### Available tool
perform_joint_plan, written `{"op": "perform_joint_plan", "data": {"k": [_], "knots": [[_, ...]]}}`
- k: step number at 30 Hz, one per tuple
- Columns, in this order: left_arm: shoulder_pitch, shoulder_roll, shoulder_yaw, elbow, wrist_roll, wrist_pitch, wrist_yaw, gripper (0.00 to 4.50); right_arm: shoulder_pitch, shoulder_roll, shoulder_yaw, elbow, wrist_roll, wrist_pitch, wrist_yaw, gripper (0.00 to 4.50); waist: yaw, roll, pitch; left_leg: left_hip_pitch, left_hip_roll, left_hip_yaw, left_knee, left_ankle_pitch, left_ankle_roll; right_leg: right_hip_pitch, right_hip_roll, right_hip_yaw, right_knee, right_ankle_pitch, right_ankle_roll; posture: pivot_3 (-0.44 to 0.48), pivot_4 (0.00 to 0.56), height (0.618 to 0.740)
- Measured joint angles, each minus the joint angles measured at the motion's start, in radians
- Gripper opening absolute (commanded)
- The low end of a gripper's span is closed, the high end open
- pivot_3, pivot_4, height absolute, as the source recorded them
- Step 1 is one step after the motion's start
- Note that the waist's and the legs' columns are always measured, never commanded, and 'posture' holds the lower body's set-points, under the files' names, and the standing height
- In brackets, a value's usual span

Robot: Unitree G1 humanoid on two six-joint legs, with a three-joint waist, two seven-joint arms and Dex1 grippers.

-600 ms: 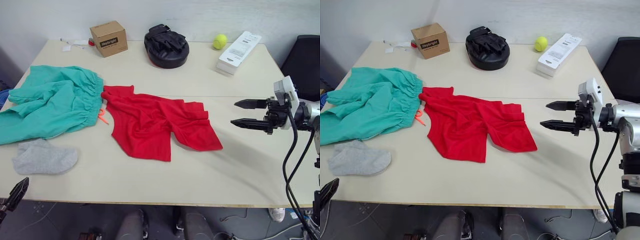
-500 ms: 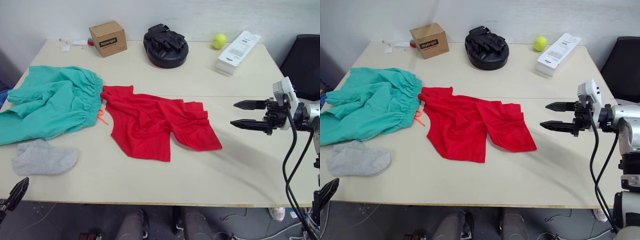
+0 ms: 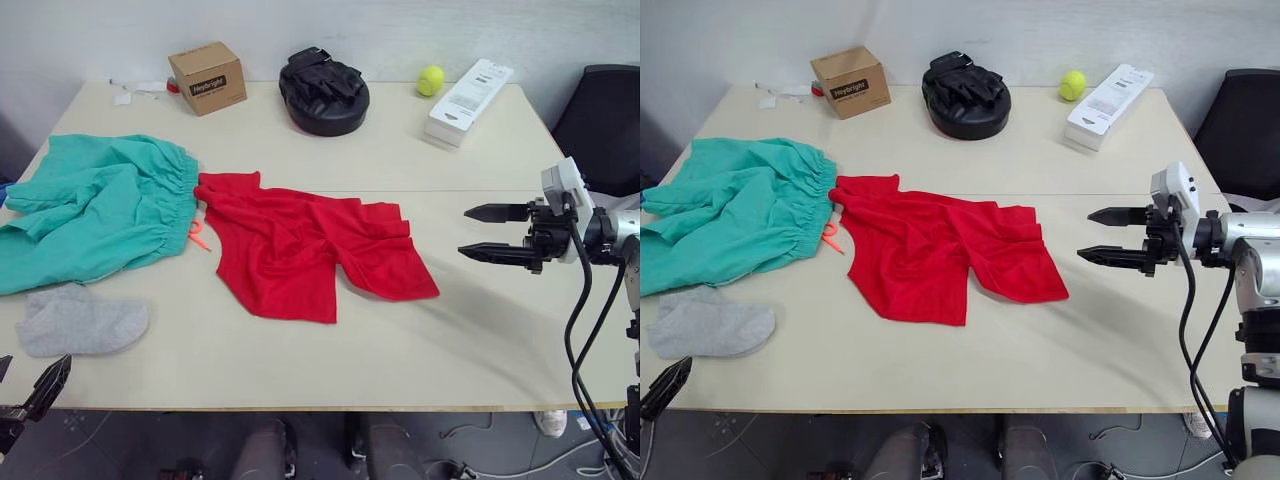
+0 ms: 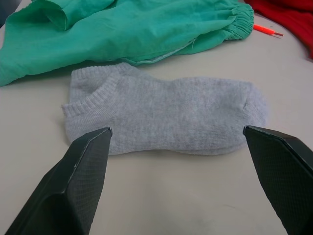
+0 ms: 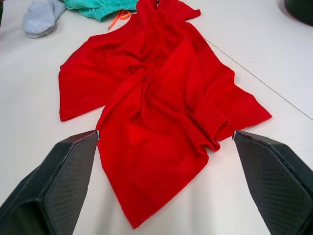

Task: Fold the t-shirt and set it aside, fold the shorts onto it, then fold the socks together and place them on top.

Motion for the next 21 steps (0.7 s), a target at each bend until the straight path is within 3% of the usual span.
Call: {"op": "perform_joint_plan", "data": {"k": [5,12,16,21], "knots": [[-0.004,0.035,-0.003,-0.009,0.001,0.015,0.001,4.50,0.019,0.000,-0.001,-0.013,-0.006,-0.004,-0.014,4.45,0.000,0.000,0.000,0.000,0.000,0.000,0.000,0.000,0.000,0.000,0.000,0.000,0.000,0.000,0.000,0.000,0.150,0.740],[-0.056,0.205,-0.086,-0.123,-0.007,0.068,-0.056,4.50,0.051,-0.001,-0.012,-0.114,-0.003,-0.003,-0.034,4.45,0.000,0.001,0.000,0.000,0.000,0.000,0.000,0.000,-0.001,0.000,0.000,0.000,0.000,0.000,0.000,0.000,0.150,0.740],[-0.127,0.375,-0.249,-0.185,0.022,0.071,-0.164,4.50,0.114,-0.010,-0.011,-0.226,-0.002,-0.010,-0.029,4.45,0.001,0.002,0.000,0.000,-0.001,-0.001,0.000,0.001,-0.001,0.000,0.000,-0.001,0.000,0.000,0.000,0.000,0.150,0.740],[-0.330,0.564,-0.544,-0.185,0.120,0.018,-0.331,4.50,0.234,-0.033,0.008,-0.335,-0.075,-0.149,-0.014,4.45,0.001,0.005,0.000,0.000,-0.001,0.000,-0.001,0.001,-0.001,0.000,0.000,-0.001,0.001,0.000,0.000,0.000,0.150,0.740]]}}
